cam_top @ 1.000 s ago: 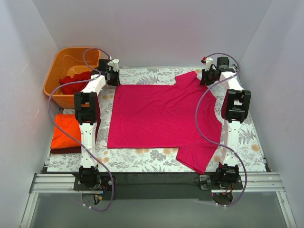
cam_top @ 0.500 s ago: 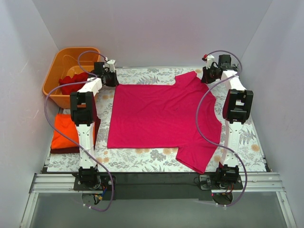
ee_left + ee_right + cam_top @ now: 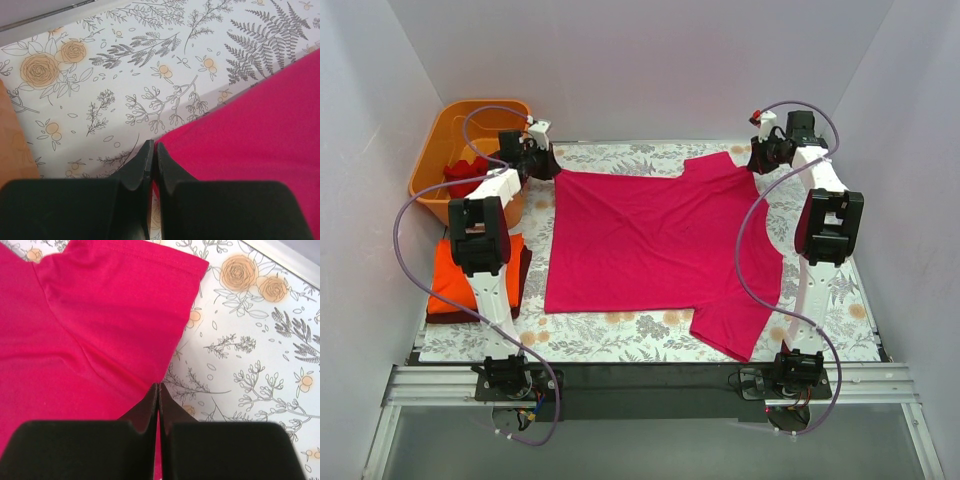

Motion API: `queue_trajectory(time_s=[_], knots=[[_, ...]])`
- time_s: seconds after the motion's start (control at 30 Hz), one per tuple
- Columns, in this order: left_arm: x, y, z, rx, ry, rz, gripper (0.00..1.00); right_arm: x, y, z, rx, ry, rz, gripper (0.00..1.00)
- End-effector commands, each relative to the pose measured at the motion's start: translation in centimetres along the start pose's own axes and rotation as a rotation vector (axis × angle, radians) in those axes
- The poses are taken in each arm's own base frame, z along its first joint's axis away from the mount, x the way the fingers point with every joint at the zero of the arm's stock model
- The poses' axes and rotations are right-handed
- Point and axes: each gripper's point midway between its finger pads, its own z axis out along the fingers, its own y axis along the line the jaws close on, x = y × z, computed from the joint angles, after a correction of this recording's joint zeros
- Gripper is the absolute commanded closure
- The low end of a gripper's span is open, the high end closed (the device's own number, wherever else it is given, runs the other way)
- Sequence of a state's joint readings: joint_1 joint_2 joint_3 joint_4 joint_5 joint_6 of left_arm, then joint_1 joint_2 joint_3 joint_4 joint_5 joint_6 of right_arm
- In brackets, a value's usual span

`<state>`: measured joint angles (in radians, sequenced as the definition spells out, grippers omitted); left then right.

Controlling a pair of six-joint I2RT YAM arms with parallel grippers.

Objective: Fold and stack the t-shirts
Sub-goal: Fold the tshirt

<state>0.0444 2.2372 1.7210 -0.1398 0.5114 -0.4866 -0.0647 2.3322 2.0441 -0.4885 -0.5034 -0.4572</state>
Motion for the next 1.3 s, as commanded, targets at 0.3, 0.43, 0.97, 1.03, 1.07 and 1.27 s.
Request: queue_trajectory(time_s=[0.3,0.43,0.97,1.03,1.07,1.27], knots=[[-3.5,-1.5,-4.3,0.027,-0.112,0.223,1.0,-3.0,0.3,-4.7,0.014,-0.076,-0.087,0.99],[-3.6,-2.0,-5.2,0.029,-0.129,0.259,1.0,-2.9,0.7,-5.1,0.001,-0.072,-0.089,0.99],[-2.7,-4.6,-9.5,0.034,-0.183,0.446,1.0,-1.3,2.4,-7.1,-0.025,-0.039,-0.126,0.99],[-2.0,-4.9,-9.7,0.038,-0.175,0.459,1.0,-1.2,2.6,-7.7,-0.024,-0.036,-0.137,0.99],[-1.9,-4.9,-9.9,0.037,-0.174,0.466,1.0,-1.0,2.8,-7.9,-0.028,-0.034,-0.137,0.99],[-0.3,-6.1,-11.4,0.057,-0.159,0.51,1.0,1.7,4.4,-9.0,-0.053,0.013,-0.159,0.99]])
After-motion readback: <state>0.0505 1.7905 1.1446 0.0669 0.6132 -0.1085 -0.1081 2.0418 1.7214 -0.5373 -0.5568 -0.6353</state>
